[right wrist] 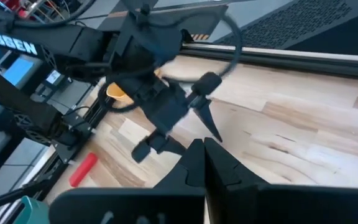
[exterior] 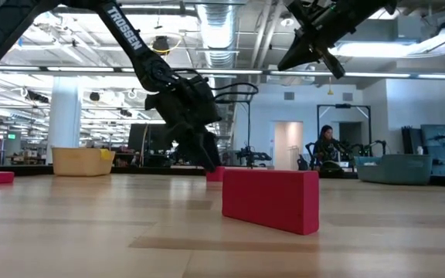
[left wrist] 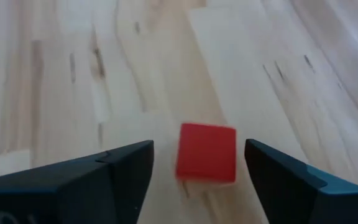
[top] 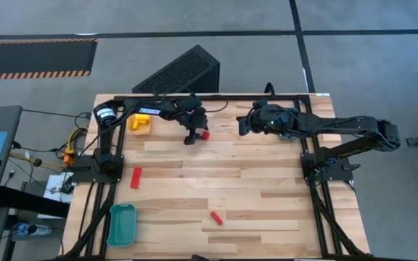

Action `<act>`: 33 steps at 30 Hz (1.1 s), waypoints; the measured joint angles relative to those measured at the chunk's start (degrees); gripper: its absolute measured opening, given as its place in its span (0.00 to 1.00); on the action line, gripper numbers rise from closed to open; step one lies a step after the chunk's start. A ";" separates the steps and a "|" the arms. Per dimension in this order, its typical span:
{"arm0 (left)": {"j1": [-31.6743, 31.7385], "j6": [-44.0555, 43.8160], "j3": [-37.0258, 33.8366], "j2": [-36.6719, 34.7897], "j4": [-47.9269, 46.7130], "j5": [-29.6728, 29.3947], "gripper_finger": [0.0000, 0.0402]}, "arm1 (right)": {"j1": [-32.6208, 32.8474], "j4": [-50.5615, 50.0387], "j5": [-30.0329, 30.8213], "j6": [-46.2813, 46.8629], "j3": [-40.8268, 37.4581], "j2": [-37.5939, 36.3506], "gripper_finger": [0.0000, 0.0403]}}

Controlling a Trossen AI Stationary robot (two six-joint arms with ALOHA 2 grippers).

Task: Sort & place blocks by color
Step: Put the top red block into the green bin

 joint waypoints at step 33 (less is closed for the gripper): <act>-3.38 -19.87 -0.07 -16.77 -4.08 -21.83 0.25 | 6.78 -5.08 4.44 9.92 -10.05 -1.63 0.02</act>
